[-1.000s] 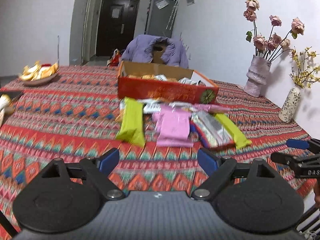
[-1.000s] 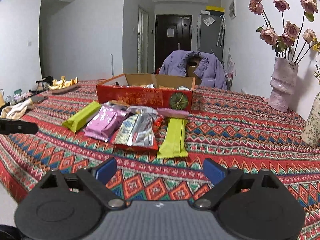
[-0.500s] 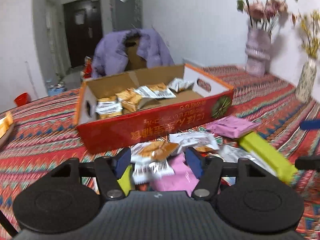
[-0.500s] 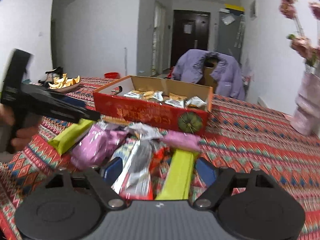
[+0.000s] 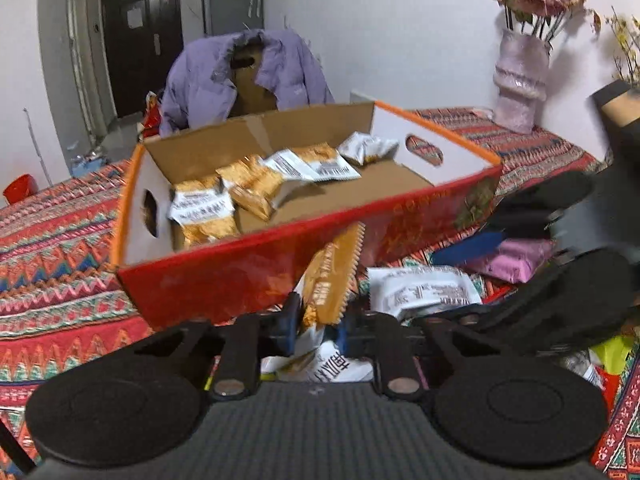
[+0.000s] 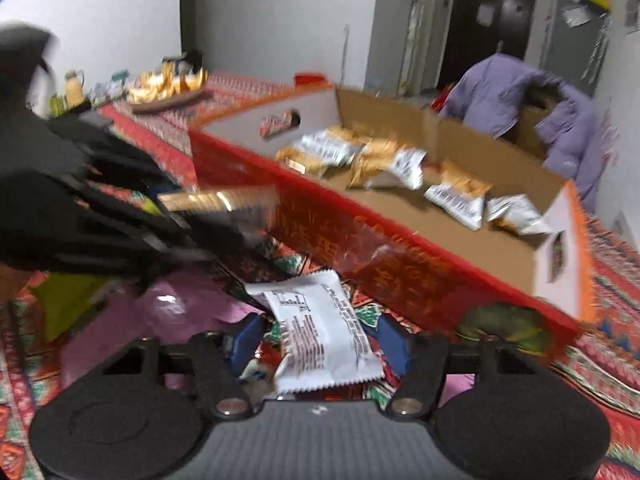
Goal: Organize snacks
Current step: 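Grasp a white packet with the right tool while the left tool grasps a gold packet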
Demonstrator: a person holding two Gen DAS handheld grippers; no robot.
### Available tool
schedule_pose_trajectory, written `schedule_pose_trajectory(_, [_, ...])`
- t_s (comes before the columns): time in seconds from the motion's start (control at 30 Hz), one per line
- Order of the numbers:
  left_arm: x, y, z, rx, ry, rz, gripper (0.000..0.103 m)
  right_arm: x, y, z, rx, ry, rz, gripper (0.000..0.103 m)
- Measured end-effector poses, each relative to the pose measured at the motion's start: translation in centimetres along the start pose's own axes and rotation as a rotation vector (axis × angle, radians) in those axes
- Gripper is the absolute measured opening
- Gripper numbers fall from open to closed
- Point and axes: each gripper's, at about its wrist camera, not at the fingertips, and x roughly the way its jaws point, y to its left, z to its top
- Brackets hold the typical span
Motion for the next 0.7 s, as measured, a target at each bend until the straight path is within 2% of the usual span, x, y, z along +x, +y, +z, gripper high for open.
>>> schedule_pose_trajectory(0.07, [-1.1, 0.3, 0.4, -0.017, -0.03, 0.021, 0.014, 0.8, -0.4, 0.1, 0.014, -0.004, 0.023, 0.051])
schedule_pose_trajectory(0.1, [-1.7, 0.7, 0.6, -0.035, -0.048, 0.029, 0.013, 1.1, -0.9, 0.1, 0.038, 0.001, 0.05, 0.044])
schedule_pose_trajectory(0.13, [-2.2, 1.1, 0.7, -0.053, -0.063, 0.039, 0.013, 1.1, -1.2, 0.1, 0.047, -0.001, 0.069, 0.042])
schedule_pose_trajectory(0.27, [-5.1, 1.8, 1.1, -0.101, -0.114, 0.079, 0.012, 0.3, -0.8, -0.1, 0.014, -0.006, 0.043, 0.039])
schedule_pose_trajectory(0.37, [-8.3, 1.7, 0.8, -0.135, -0.164, 0.088, 0.012, -2.3, 0.0, -0.1, 0.019, -0.064, 0.018, 0.039])
schedule_pose_trajectory(0.5, [-13.1, 0.8, -0.5, -0.19, -0.225, 0.094, 0.012, -7.8, 1.5, -1.0, 0.07, -0.194, -0.013, 0.039])
schedule_pose_trajectory(0.7, [-19.2, -1.9, -4.1, -0.236, -0.261, 0.084, 0.012, -15.0, 5.5, -5.0, 0.138, -0.295, -0.038, 0.039])
